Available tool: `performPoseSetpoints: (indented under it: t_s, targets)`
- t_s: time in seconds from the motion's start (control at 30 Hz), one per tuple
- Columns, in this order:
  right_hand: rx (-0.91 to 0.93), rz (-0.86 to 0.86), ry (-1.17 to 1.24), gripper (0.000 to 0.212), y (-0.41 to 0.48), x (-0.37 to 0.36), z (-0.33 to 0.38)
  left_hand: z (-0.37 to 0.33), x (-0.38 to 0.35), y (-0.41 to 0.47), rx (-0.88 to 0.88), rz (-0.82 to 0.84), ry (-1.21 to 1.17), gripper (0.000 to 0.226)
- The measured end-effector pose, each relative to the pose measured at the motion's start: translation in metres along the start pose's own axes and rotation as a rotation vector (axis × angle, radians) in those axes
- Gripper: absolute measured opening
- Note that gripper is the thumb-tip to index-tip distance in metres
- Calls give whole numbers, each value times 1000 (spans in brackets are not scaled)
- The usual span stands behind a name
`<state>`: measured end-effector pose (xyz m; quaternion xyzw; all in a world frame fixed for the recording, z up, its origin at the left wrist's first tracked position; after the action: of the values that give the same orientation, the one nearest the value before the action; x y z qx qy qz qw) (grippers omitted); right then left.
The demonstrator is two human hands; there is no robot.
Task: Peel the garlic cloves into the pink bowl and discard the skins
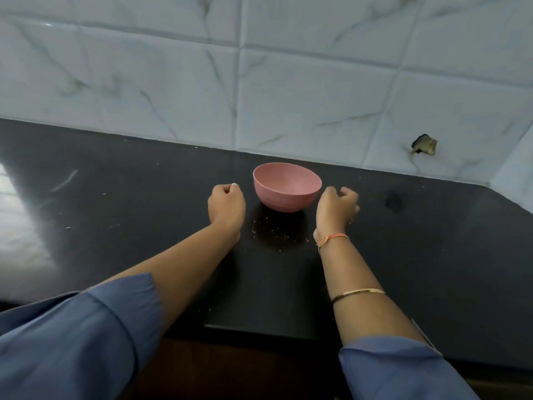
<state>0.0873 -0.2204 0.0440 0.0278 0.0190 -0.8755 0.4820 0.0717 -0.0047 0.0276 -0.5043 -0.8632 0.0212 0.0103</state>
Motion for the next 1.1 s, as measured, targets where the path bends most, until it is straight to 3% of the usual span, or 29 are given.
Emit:
performPoseSetpoints:
  t_s: [0.07, 0.17, 0.27, 0.33, 0.43, 0.6, 0.83, 1.1]
  targets:
    - [-62, 43, 46, 40, 15, -9, -7, 1, -15, 14, 17, 4, -20, 21]
    - [-91, 78, 100, 15, 35, -25, -12, 2, -34, 34, 81, 18, -52, 24]
    - [-148, 114, 91, 18, 40, -34, -17, 5, -48, 47, 139, 85, -64, 31]
    - [-238, 152, 120, 44, 34, -38, -18, 5, -58, 49, 183, 179, -28, 40]
    - [-269, 153, 81, 39, 22, -39, -13, 1, -61, 42, 249, 242, 3, 40]
    - [-344, 140, 3, 31, -1, -31, -4, -13, -34, 18, 284, 184, 25, 30]
    - [-376, 248, -63, 28, -47, -21, 8, -16, 16, -27, 380, 72, -35, 18]
    - [-428, 389, -264, 23, -68, -26, -6, -17, 30, -15, 372, 170, 119, 17]
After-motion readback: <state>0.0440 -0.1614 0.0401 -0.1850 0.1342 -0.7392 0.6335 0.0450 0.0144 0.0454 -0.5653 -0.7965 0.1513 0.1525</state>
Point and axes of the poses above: each hand's wrist, its own y-axis towards the middle knuckle, its own x-axis out of the back of the hand, z = x × y, the point moved 6 cm from there along y, towards the middle knuckle, and after that the axes turned 5 degrees about z, right-handed, at the moved point
